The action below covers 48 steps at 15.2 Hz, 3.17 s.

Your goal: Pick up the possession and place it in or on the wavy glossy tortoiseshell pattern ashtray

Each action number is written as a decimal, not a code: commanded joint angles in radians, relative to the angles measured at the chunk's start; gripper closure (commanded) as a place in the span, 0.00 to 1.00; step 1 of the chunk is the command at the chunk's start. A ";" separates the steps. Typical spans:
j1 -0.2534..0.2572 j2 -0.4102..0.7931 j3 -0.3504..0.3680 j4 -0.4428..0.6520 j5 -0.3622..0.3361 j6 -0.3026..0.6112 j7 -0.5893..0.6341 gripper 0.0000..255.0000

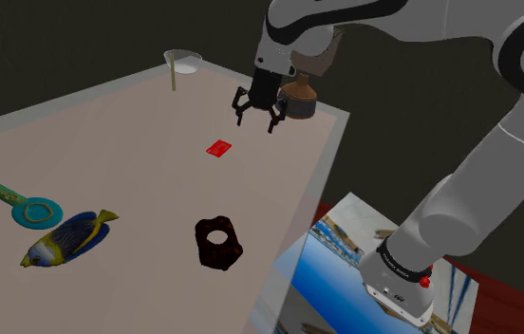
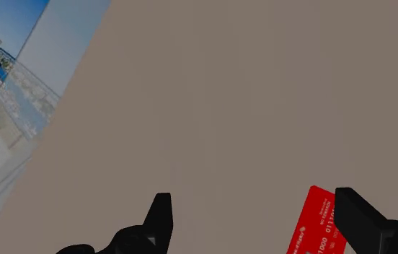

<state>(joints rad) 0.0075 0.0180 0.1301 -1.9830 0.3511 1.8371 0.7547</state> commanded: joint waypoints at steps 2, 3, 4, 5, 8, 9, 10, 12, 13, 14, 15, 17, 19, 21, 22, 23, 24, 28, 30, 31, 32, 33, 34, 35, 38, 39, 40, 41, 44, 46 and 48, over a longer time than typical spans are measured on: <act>0.002 0.117 0.001 0.074 0.052 0.023 0.096 0.00; 0.003 0.155 0.001 0.102 0.069 0.030 0.127 0.00; 0.004 0.194 0.000 0.129 0.087 0.037 0.157 0.00; 0.005 0.233 0.000 0.157 0.104 0.043 0.186 0.00; 0.007 0.348 -0.002 0.244 0.158 0.062 0.271 0.00; 0.007 0.387 -0.003 0.274 0.177 0.068 0.299 0.00; 0.007 0.421 -0.004 0.301 0.193 0.074 0.323 0.00; 0.013 0.427 0.000 0.286 0.197 0.096 0.320 0.00; 0.017 0.430 0.002 0.279 0.199 0.108 0.318 0.00; 0.020 0.433 0.004 0.272 0.202 0.119 0.317 0.00; 0.023 0.436 0.006 0.265 0.204 0.130 0.315 0.00; 0.030 0.444 0.010 0.252 0.209 0.153 0.312 0.00; 0.032 0.446 0.011 0.249 0.210 0.159 0.311 0.00; 0.032 0.446 0.011 0.249 0.210 0.159 0.311 0.00; 0.032 0.446 0.011 0.249 0.210 0.159 0.311 0.00; 0.032 0.446 0.011 0.249 0.210 0.159 0.311 0.00; 0.032 0.446 0.011 0.249 0.210 0.159 0.311 0.00; 0.032 0.446 0.011 0.249 0.210 0.159 0.311 1.00; 0.033 0.448 0.011 0.252 0.209 0.158 0.313 1.00; 0.033 0.445 0.011 0.249 0.210 0.159 0.312 1.00; 0.034 0.447 0.012 0.249 0.210 0.161 0.313 1.00; 0.034 0.445 0.012 0.248 0.210 0.160 0.313 1.00; 0.034 0.449 0.012 0.252 0.210 0.160 0.314 1.00; 0.035 0.447 0.012 0.249 0.211 0.163 0.314 1.00; 0.032 0.432 0.010 0.255 0.207 0.141 0.321 1.00; 0.031 0.426 0.009 0.259 0.206 0.132 0.327 1.00; 0.031 0.419 0.009 0.263 0.205 0.123 0.332 1.00; 0.030 0.413 0.009 0.267 0.203 0.114 0.337 1.00; 0.029 0.395 0.008 0.280 0.199 0.086 0.353 1.00; 0.028 0.384 0.008 0.291 0.197 0.067 0.363 1.00; 0.027 0.373 0.008 0.302 0.194 0.048 0.374 1.00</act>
<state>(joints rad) 0.0343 0.3963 0.1375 -1.6878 0.5465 1.8952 1.1218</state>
